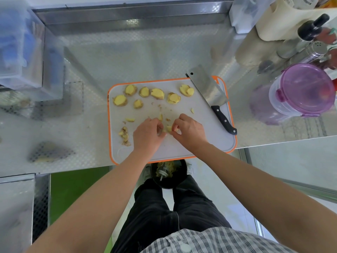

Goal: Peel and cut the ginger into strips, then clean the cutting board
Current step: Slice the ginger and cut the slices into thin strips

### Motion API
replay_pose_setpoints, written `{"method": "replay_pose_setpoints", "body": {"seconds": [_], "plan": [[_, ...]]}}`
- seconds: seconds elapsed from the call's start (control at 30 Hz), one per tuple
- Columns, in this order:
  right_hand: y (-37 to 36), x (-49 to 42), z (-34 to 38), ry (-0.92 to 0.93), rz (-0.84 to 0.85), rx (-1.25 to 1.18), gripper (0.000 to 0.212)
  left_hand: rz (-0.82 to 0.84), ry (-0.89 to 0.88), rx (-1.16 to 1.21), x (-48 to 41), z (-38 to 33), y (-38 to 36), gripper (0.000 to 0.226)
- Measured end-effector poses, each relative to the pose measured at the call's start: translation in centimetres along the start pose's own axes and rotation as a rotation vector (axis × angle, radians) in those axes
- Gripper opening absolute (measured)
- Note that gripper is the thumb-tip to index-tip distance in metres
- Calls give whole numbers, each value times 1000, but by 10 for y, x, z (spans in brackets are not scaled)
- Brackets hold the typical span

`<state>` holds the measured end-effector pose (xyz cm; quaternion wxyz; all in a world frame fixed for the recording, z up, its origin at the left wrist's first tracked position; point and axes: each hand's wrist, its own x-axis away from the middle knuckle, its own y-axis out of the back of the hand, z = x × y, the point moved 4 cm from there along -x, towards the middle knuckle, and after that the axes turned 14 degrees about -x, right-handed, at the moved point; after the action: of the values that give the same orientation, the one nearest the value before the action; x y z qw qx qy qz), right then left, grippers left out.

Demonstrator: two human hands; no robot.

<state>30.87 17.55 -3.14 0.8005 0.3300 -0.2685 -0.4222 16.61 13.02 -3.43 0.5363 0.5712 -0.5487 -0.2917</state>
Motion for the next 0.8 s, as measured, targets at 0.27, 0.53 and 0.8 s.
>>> {"method": "replay_pose_setpoints", "body": {"seconds": [0.27, 0.53, 0.8], "plan": [[18, -5, -8, -36, -44, -149, 8, 57, 13, 11, -3, 1, 1, 4], [38, -4, -31, -123, -150, -152, 21, -148, 38, -33, -19, 3, 13, 18], [35, 3, -44, -224, -41, -141, 30, -114, 117, -34, -27, -6, 11, 13]]}}
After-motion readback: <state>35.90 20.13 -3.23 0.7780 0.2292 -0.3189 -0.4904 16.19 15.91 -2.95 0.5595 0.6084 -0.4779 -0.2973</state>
